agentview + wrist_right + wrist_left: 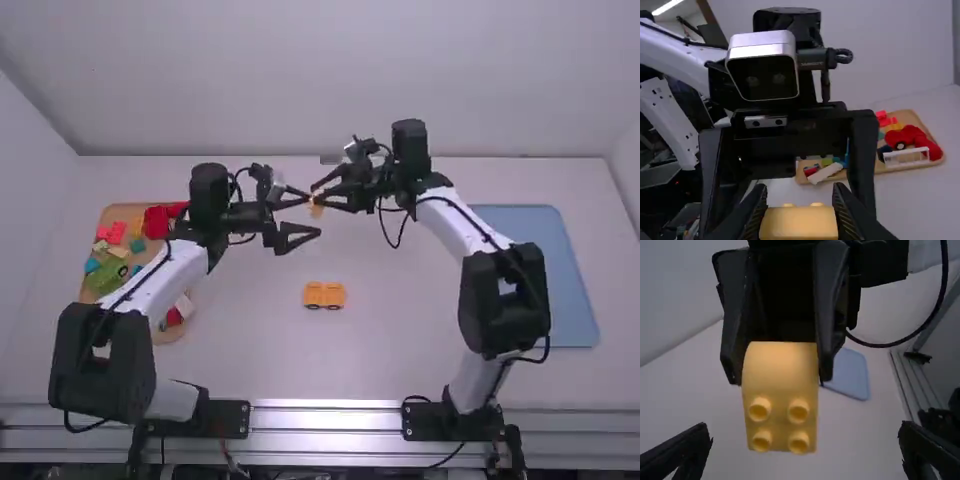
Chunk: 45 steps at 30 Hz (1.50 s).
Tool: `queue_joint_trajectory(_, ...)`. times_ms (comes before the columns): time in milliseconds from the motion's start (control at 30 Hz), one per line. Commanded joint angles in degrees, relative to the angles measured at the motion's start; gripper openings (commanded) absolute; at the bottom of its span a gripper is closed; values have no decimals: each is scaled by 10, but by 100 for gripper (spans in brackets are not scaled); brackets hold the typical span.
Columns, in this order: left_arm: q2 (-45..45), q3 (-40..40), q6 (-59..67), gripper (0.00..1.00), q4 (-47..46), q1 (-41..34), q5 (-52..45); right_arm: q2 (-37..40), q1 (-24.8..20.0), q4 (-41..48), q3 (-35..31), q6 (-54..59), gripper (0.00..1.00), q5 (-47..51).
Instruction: Assemble lego blocks to make yellow taxi
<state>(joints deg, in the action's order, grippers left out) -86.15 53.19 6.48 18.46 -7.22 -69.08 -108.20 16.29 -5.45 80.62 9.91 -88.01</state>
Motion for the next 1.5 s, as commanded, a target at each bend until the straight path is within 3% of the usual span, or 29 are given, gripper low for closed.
queue_joint_trajectory(0,-2,9,4,97,3,1,-20,0,7,-3,10,7,23,-14)
queue_joint_trajectory(100,-2,9,4,91,3,1,-20,0,7,-1,10,11,23,-3)
queue_joint_trajectory(233,-2,9,4,74,2,1,-20,0,11,-1,10,11,23,-2)
queue_joint_trajectory(267,-2,9,4,64,3,1,-20,0,8,-1,10,11,23,-2)
queue_joint_trajectory(433,-2,9,4,56,8,1,-20,0,11,-1,10,8,23,14)
queue_joint_trajectory(800,-2,9,-11,17,26,1,-21,0,9,-1,9,9,23,25)
queue_joint_trajectory(933,-2,9,-11,16,29,1,-20,0,14,-1,9,11,24,26)
queue_joint_trajectory(967,-2,9,-11,18,29,1,-20,0,14,-1,9,11,31,26)
queue_joint_trajectory(1000,-2,9,-11,17,28,1,-19,0,12,-3,9,10,53,30)
queue_joint_trajectory(1033,-2,9,-11,17,27,1,-18,0,12,-4,10,10,58,31)
queue_joint_trajectory(1067,-2,9,-11,14,23,1,-18,0,9,-7,10,8,71,41)
queue_joint_trajectory(1100,-2,9,-11,13,18,1,-18,0,9,-13,11,3,75,52)
queue_joint_trajectory(1133,-2,9,-11,9,7,1,-3,0,7,-29,11,-27,88,83)
queue_joint_trajectory(1167,-2,9,-11,8,5,1,0,0,6,-32,11,-31,88,87)
queue_joint_trajectory(1200,-2,9,-11,8,-20,1,33,1,-1,-53,11,-73,97,133)
queue_joint_trajectory(1233,-2,9,-11,7,-40,1,60,2,-7,-63,11,-96,99,173)
queue_joint_trajectory(1467,0,16,-12,7,-190,-18,257,49,-45,15,11,-110,99,395)
